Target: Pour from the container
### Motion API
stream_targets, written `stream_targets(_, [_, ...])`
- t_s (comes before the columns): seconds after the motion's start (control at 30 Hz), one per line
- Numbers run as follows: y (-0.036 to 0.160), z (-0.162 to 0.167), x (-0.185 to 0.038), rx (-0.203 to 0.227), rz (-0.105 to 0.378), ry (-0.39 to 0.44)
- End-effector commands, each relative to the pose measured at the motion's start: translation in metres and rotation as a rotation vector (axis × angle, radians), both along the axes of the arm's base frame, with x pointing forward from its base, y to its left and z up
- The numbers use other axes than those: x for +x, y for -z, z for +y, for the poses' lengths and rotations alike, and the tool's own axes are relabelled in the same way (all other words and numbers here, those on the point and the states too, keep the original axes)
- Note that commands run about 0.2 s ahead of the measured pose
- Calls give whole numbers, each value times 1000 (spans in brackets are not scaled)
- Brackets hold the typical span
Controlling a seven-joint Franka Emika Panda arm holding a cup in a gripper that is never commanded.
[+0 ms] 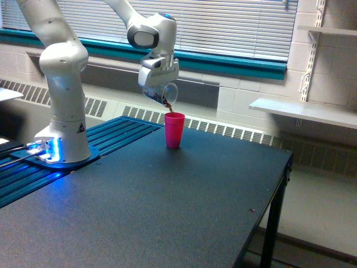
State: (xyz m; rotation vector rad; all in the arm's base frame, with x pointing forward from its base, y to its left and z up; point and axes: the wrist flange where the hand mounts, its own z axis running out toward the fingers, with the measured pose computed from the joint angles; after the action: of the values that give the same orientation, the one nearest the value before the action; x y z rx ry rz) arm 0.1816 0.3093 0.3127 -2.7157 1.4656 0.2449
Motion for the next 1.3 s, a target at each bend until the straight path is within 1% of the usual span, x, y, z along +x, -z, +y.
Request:
stream_targets(0.03, [0,-3,4,4,19,-9])
stream_targets(0.37, [3,-8,6,1,46,-10])
stream_targets(1.3, [9,-17,21,-3,90,-32])
